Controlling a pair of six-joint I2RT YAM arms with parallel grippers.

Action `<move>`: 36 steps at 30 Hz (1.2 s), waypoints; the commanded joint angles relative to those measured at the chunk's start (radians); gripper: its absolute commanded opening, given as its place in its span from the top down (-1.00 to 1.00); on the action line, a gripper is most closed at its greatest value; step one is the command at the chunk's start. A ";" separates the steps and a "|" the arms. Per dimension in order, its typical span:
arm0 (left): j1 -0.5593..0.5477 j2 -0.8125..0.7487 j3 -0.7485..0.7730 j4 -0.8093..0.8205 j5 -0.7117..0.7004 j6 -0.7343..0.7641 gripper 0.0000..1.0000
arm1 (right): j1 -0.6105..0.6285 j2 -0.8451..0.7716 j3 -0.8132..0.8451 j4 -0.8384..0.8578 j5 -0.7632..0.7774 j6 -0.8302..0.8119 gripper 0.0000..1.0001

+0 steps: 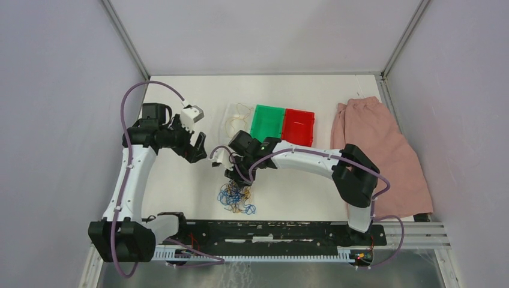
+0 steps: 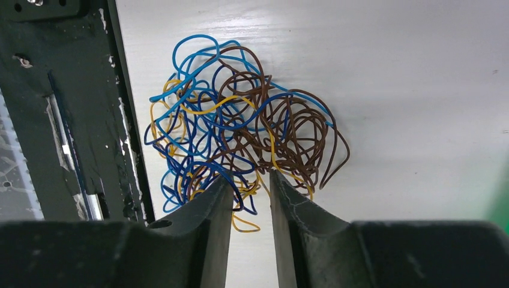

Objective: Untangle the cables

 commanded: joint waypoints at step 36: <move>-0.034 -0.272 -0.122 0.036 0.567 0.059 -0.87 | -0.078 -0.390 -0.036 0.587 -0.091 0.677 0.99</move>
